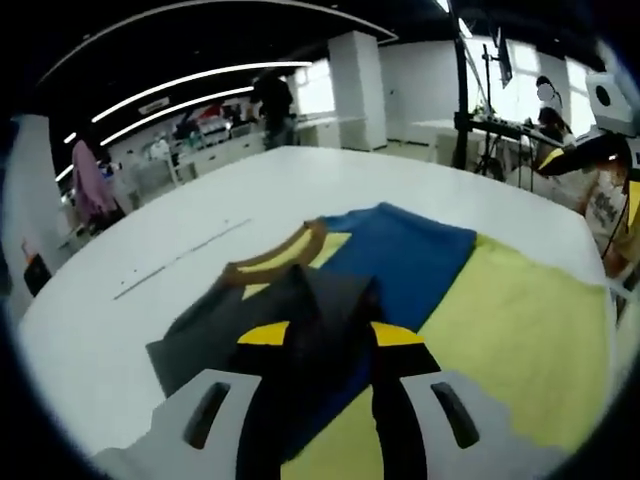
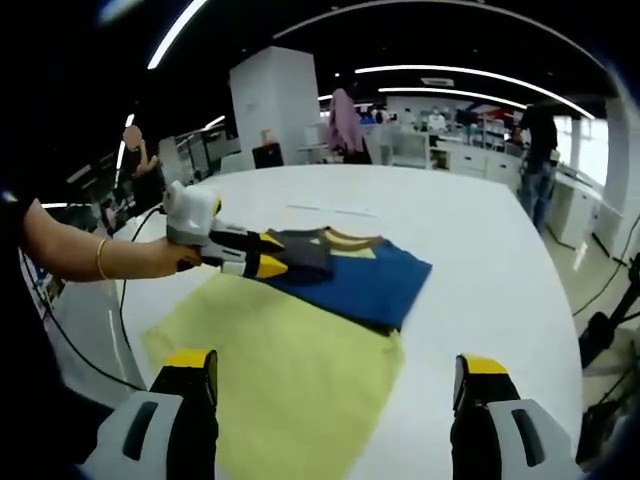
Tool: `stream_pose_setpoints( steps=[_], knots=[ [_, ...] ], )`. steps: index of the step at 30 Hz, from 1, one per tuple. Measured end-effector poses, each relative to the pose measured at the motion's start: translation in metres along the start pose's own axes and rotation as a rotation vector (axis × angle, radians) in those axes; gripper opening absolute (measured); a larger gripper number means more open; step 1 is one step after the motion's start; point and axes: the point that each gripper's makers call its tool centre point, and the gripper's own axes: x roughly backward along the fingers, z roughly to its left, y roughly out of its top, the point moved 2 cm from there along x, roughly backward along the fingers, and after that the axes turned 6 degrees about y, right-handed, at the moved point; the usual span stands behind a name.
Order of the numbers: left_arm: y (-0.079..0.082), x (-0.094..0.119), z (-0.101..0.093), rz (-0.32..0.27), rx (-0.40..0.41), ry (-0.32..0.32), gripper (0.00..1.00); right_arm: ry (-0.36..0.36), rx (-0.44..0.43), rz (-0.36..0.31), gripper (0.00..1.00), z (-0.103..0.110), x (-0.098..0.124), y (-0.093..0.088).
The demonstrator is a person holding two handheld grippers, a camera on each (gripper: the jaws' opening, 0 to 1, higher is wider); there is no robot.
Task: Fold the garment on the visible template until the final outline fits inside the template.
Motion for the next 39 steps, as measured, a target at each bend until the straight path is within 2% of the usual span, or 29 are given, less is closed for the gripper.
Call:
stream_pose_setpoints(
  steps=[8,16,21,24,36,39],
  knots=[
    [-0.014,-0.003,0.004,0.039,-0.028,0.003,0.17,0.007,0.0,-0.006,0.97,0.001,0.0,0.001],
    [-0.017,-0.004,0.009,0.054,-0.031,0.02,0.06,0.001,-0.005,-0.003,0.97,-0.001,0.001,-0.001],
    [-0.018,-0.002,0.012,0.052,-0.037,0.027,0.05,0.0,-0.006,-0.003,0.97,-0.003,0.001,-0.002],
    [-0.016,0.0,0.011,0.039,-0.035,0.018,0.01,-0.001,-0.007,-0.002,0.97,-0.003,0.001,-0.002],
    [-0.002,0.005,0.006,-0.002,-0.025,-0.018,0.0,0.008,-0.003,-0.005,0.97,-0.001,-0.002,-0.001],
    [0.003,0.007,0.002,-0.019,0.021,-0.042,0.0,0.009,0.0,-0.004,0.97,-0.001,-0.002,-0.001]
  ],
)
